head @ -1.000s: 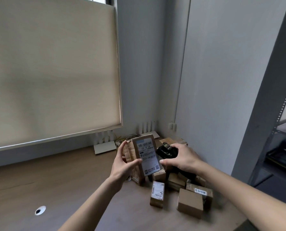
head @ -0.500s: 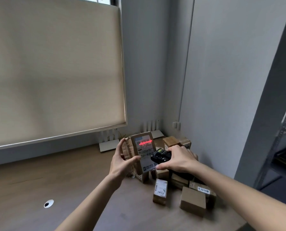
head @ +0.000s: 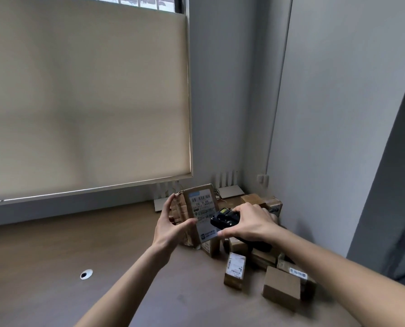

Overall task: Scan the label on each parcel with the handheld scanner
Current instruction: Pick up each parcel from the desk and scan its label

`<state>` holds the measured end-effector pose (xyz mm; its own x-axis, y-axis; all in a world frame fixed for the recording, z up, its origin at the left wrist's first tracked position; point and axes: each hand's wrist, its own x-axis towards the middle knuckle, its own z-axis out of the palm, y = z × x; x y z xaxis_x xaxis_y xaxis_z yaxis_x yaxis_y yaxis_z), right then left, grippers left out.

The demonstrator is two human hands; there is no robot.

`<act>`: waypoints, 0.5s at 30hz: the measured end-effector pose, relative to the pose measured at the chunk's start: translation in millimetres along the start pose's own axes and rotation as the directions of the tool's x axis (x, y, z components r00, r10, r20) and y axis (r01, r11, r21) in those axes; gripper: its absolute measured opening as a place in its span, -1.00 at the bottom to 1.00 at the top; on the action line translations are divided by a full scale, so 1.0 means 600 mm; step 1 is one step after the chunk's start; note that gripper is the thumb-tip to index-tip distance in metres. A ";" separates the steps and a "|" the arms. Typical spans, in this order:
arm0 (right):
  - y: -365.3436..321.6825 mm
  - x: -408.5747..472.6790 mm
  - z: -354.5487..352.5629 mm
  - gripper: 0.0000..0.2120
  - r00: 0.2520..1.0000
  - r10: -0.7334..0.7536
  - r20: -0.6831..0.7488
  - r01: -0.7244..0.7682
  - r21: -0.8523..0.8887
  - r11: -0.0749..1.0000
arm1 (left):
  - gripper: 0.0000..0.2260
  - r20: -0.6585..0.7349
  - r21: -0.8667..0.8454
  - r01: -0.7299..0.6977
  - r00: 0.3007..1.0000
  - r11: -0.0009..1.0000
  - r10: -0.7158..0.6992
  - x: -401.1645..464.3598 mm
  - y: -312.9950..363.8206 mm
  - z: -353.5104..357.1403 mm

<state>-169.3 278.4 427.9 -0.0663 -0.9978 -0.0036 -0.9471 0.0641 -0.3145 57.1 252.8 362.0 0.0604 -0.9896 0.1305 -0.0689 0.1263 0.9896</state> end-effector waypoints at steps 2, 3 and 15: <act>-0.011 -0.001 0.003 -0.16 1.000 -0.025 0.005 0.025 0.009 1.000 | -0.13 -0.022 0.001 -0.001 1.000 1.000 0.001 -0.008 0.002 -0.013; -0.017 -0.002 0.005 -0.16 0.999 -0.047 0.005 0.047 0.024 0.999 | -0.14 -0.032 -0.005 0.003 0.999 1.000 -0.003 -0.013 0.002 -0.022; -0.289 -0.041 0.102 -0.29 0.911 -0.412 0.031 0.315 0.594 0.741 | -0.53 -0.319 -0.125 0.081 0.941 0.989 -0.117 -0.141 0.021 -0.297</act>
<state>16.0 290.6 424.3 0.3393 -0.9357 0.0972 -0.5358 -0.2771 -0.7976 228.8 350.4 374.0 0.3823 -0.9237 0.0263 0.0613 0.0537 0.9967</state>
